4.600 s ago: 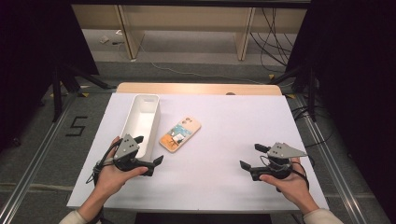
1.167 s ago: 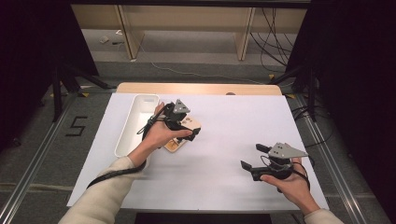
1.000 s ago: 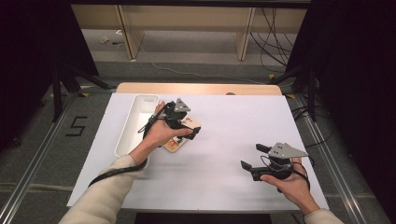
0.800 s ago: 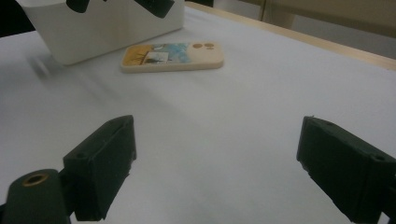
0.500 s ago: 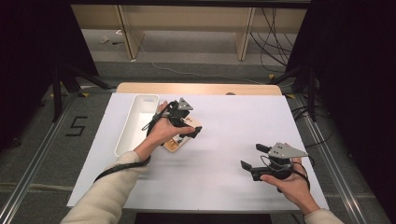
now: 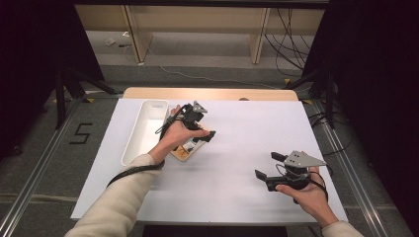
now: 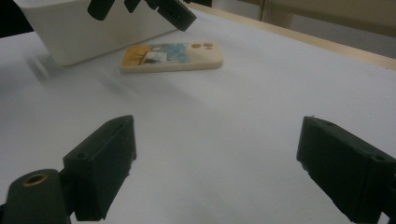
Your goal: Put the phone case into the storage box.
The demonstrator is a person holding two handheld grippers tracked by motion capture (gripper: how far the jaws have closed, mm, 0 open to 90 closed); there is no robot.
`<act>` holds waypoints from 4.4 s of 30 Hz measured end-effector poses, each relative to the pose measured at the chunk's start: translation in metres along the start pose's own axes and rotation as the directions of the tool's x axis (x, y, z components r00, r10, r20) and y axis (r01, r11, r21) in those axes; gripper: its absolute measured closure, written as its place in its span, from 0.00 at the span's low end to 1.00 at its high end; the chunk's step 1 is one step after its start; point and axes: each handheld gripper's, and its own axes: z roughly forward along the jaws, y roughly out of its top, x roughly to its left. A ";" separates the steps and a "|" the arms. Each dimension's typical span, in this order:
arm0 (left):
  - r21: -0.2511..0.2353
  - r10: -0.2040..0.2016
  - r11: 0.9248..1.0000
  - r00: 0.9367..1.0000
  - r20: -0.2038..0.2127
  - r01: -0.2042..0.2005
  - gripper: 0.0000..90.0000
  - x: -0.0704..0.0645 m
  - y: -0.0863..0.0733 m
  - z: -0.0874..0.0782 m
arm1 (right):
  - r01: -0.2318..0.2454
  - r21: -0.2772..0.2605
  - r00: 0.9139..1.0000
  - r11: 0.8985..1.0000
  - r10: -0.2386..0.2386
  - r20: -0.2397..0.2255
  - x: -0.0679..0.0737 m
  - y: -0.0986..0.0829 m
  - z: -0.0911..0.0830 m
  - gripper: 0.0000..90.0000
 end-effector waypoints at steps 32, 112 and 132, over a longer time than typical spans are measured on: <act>0.113 -0.029 0.993 0.999 -0.035 0.033 0.00 0.019 -0.007 0.044 | 0.006 -0.002 1.000 1.000 -0.006 -0.005 0.000 0.000 0.000 0.14; 0.233 -0.086 0.969 0.996 0.005 0.082 0.09 0.032 -0.014 0.072 | 0.012 -0.004 1.000 1.000 -0.012 -0.024 0.002 0.001 0.001 0.15; 0.244 -0.089 0.966 0.996 0.004 0.085 0.11 0.032 -0.013 0.072 | 0.009 -0.003 1.000 1.000 -0.009 -0.026 0.002 0.001 0.001 0.15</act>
